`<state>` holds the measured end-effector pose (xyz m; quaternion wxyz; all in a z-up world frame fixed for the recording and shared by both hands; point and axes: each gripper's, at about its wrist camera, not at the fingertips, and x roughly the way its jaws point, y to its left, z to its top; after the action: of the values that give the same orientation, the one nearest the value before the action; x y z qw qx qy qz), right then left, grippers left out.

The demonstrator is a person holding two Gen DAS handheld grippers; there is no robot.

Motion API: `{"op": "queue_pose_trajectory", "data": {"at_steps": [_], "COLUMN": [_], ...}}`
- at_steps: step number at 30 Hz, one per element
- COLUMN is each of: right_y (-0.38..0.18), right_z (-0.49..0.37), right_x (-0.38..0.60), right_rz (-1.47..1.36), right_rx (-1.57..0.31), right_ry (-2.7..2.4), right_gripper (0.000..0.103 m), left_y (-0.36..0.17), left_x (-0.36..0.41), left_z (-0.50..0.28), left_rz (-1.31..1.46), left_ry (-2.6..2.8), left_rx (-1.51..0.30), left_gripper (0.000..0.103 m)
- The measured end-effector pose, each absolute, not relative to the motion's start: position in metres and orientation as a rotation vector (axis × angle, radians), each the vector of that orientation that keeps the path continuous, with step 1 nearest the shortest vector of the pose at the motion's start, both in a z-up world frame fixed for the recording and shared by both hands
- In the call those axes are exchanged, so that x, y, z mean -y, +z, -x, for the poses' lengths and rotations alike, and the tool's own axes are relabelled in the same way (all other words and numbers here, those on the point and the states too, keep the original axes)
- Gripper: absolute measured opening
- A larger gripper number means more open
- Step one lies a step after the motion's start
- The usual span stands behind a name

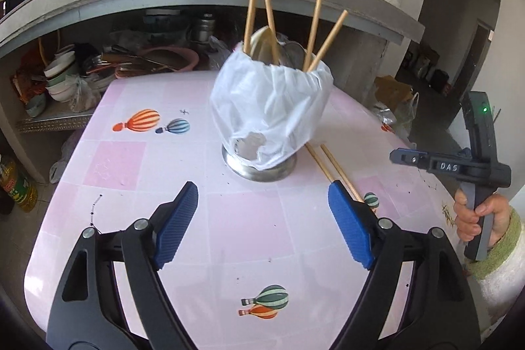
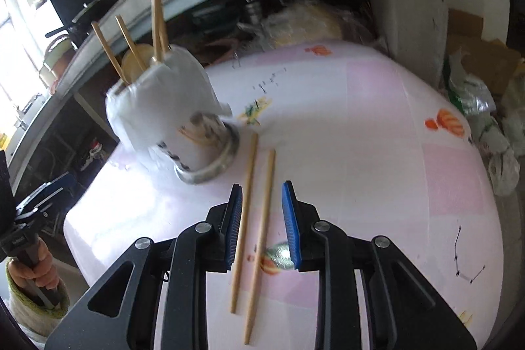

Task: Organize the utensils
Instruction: 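Move the right gripper down to a bamboo chopstick on the table and close on it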

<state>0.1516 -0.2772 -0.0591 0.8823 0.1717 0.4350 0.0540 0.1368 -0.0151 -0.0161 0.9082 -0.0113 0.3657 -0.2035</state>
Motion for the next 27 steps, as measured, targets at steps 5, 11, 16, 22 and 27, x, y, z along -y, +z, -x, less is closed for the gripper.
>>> {"op": "queue_pose_trajectory", "data": {"at_steps": [5,11,16,22,27], "right_y": [-0.092,-0.106,-0.110,-0.114,-0.115], "right_z": [-0.160,-0.179,-0.185,-0.176,-0.161], "right_x": [0.266,0.248,0.242,0.252,0.265], "right_rz": [-0.348,-0.270,-0.236,-0.249,-0.307], "right_rx": [-0.973,-0.997,-0.993,-0.994,-0.997], "right_ry": [0.107,0.106,0.115,0.100,0.081], "right_gripper": [0.025,0.020,0.012,0.005,0.005], "left_y": [-0.033,-0.043,-0.047,-0.056,-0.065], "left_x": [0.036,0.052,0.063,0.086,0.111], "left_z": [-0.138,-0.137,-0.139,-0.149,-0.165], "left_rz": [-0.013,-0.051,-0.081,-0.117,-0.148], "left_ry": [-0.442,-0.440,-0.443,-0.478,-0.514], "left_rx": [-0.802,-0.831,-0.845,-0.859,-0.876], "left_gripper": [0.078,0.078,0.078,0.078,0.078]}}
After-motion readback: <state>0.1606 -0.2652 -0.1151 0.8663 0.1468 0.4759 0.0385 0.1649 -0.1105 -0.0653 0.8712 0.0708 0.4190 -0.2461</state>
